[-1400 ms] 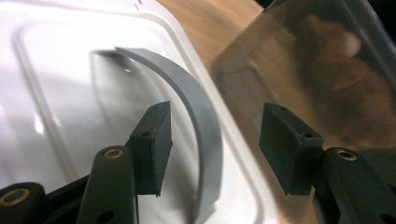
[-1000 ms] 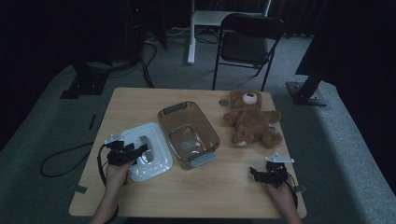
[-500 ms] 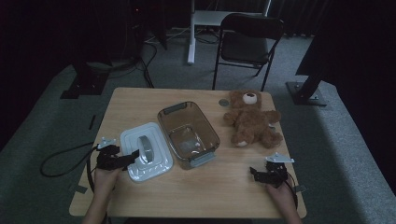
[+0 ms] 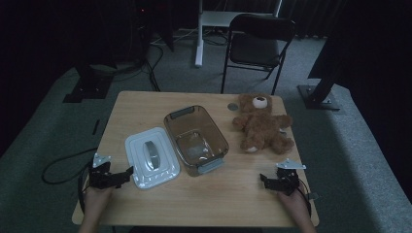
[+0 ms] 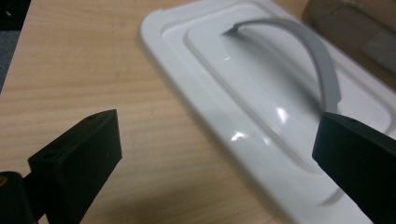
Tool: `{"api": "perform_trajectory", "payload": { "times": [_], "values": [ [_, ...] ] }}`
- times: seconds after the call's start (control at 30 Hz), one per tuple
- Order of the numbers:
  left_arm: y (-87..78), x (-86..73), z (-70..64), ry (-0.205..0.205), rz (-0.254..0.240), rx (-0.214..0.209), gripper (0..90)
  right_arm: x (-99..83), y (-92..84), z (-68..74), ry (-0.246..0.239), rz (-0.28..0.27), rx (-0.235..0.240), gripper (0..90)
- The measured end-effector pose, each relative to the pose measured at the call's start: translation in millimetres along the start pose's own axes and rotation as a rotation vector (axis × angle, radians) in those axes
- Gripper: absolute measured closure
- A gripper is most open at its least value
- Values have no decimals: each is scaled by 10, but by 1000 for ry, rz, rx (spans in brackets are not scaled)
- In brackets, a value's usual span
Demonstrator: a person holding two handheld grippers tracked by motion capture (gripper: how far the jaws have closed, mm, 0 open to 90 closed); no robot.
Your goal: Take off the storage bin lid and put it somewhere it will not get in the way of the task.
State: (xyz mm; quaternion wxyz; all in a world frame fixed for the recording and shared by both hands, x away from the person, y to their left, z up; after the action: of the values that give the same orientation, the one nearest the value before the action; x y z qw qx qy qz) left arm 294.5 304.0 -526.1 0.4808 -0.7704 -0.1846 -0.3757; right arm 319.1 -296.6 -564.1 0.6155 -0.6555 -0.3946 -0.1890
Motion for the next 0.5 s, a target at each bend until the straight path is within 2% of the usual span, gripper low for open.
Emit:
{"api": "perform_trajectory", "payload": {
  "times": [0.03,0.1,0.13,0.2,0.27,0.33,0.4,0.5],
  "values": [
    [-12,-34,18,8,4,7,22,1,-2,3,2,2,-2,130],
    [-22,-93,53,-2,4,12,22,10,-8,1,-12,14,6,117],
    [-19,-114,71,-19,10,30,22,12,-15,-2,-17,20,-1,108],
    [-24,-161,111,-17,19,55,22,19,-31,2,-23,31,-21,108],
    [-26,-196,154,-25,27,51,22,33,-61,5,-25,34,-23,108],
    [-17,-221,173,-13,39,58,22,56,-96,-3,-10,28,4,107],
    [-7,-234,185,-13,51,39,22,102,-130,-4,-10,18,-11,107],
    [11,-254,207,-21,50,48,22,200,-190,-38,24,-6,2,107]
  ]
}}
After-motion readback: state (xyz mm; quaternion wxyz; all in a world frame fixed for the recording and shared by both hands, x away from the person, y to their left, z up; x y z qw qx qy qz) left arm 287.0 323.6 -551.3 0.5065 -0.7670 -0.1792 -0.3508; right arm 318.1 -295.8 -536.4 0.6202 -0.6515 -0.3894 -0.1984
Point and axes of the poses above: each handheld gripper's, and its own axes: y roughly forward along the jaws, x roughly out of its top, z roughly to its left, the point moved 1 cm from there along y, roughly forward along the jaws, and after that the axes turned 15 degrees about -x, right-handed, at the moved point
